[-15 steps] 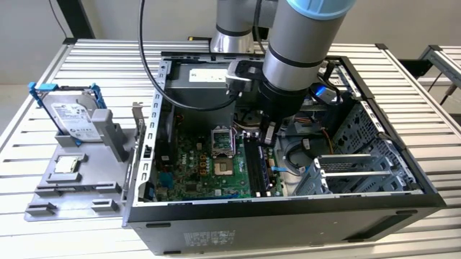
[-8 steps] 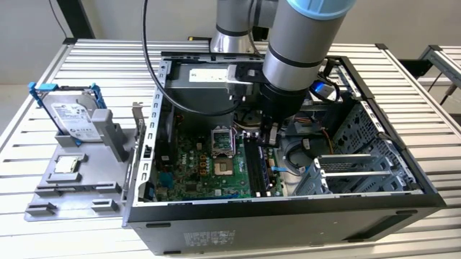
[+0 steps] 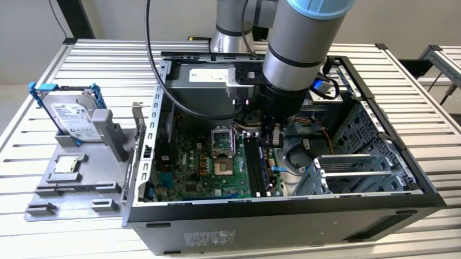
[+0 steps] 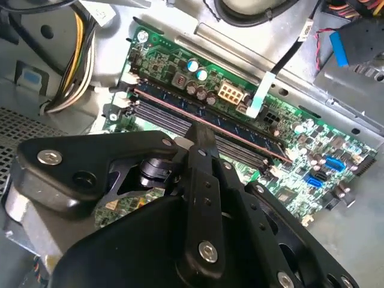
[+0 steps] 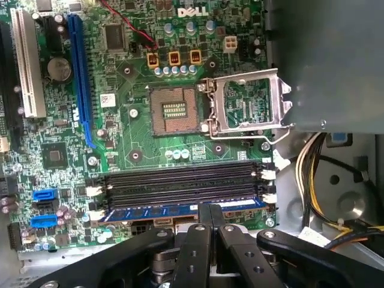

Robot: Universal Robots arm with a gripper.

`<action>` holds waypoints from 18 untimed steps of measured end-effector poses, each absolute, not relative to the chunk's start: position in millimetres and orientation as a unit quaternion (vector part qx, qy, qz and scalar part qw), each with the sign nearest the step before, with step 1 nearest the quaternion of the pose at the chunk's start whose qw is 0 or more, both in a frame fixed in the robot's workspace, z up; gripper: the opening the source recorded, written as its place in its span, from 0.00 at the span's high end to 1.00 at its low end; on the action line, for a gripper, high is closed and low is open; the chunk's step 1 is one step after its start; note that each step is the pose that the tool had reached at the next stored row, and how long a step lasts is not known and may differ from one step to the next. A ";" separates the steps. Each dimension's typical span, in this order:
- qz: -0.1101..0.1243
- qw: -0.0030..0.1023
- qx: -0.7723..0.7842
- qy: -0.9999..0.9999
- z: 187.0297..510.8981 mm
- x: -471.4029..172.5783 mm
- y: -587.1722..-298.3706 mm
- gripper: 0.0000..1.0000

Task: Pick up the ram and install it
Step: 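Press down the ram until it locks into place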

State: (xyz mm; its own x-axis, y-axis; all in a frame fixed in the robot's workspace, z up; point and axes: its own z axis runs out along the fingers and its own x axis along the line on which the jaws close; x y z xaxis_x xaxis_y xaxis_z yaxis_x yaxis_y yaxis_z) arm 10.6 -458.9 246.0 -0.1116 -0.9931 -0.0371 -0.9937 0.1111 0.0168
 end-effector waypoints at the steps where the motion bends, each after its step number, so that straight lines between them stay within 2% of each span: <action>1: 0.019 0.008 -0.666 0.745 246.0 10.6 -458.9 1.00; 8: 0.019 0.008 -0.666 0.745 243.9 13.5 -464.2 1.00; 12: 0.023 0.003 -0.666 0.745 242.8 15.7 -470.1 1.00; 18: 0.024 0.003 -0.666 0.745 237.7 15.7 -470.2 1.00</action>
State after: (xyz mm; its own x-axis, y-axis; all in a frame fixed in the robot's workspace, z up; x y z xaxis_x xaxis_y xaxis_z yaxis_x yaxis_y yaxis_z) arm 15.7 -470.2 237.7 -0.1126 -0.9930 -0.0354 -0.9933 0.1115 0.0315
